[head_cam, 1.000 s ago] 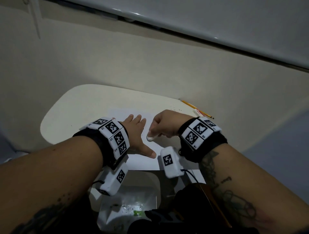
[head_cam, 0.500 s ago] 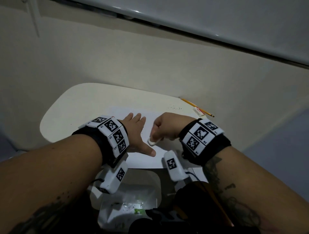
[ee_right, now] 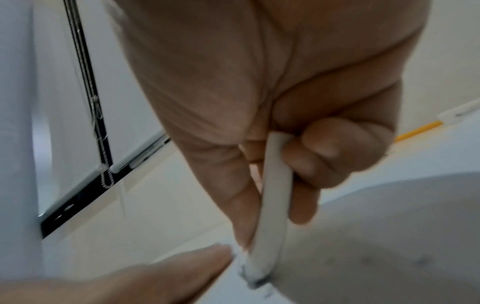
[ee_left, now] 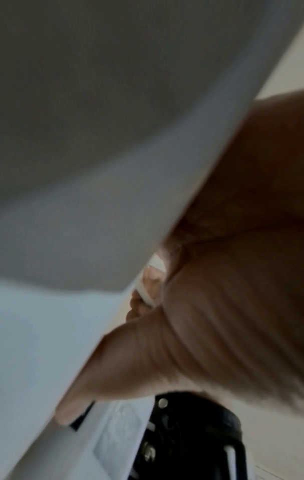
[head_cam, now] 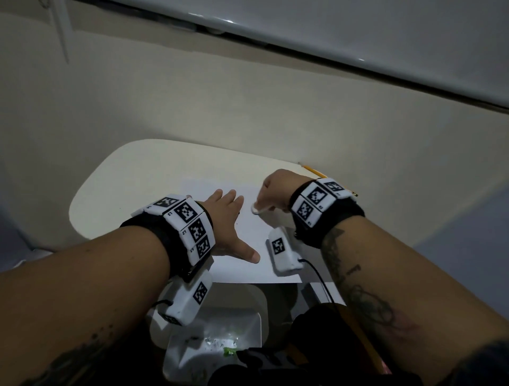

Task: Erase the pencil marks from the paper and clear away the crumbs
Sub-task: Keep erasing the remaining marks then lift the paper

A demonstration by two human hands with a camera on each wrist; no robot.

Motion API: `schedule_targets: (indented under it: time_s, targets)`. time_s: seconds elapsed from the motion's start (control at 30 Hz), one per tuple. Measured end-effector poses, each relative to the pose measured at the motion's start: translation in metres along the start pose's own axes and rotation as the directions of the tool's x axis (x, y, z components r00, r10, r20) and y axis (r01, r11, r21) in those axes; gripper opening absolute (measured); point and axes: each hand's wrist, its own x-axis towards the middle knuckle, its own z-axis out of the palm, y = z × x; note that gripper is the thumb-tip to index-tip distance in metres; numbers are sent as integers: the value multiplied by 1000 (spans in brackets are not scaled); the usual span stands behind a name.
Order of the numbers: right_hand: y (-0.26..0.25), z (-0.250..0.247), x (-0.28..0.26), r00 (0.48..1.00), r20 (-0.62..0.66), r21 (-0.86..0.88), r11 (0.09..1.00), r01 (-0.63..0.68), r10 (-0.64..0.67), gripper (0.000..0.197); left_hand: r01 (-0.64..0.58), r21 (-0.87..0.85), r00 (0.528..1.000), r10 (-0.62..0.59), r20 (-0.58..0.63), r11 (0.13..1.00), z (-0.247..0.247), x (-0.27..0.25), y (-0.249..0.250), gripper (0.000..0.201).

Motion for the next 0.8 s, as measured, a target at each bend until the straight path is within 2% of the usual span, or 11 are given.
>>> schedule_targets:
  time_s: [0.17,0.27,0.37,0.43,0.5,0.57,0.67,0.73,0.8]
  targets:
    - [34,-7,17,988,-56,-52,988,-144,141,34,1,2,1000,-1,10,1000,0,1,0,137]
    - [14,-8,22,998,-32,-53,997,-61,60,25,3,2,1000,-4,14,1000,0,2,-2,138]
    - [-9,-4,19,1000,14,-76,997,-12,13,32,-1,-4,1000,1,18,1000,0,2,-2,139]
    - [-2,-3,18,999,-5,-81,995,-53,53,33,-5,-7,1000,5,22,1000,0,2,-2,139]
    - [14,-7,25,989,-79,-115,984,-136,127,37,-7,-9,1000,7,20,1000,0,2,-2,139]
    - [34,-10,46,976,-93,-92,975,-204,196,36,-5,-7,1000,5,20,1000,0,2,-2,139]
    - [20,-10,34,990,-88,-140,982,-123,112,26,-3,-7,1000,3,26,1000,-1,2,-2,139]
    - [2,-7,28,999,-47,-110,994,-25,20,28,-6,-12,1000,6,18,1000,-1,1,-2,139]
    - [-9,-1,21,1000,-2,-94,995,-15,15,33,-8,-11,1000,8,13,1000,-1,0,-1,139]
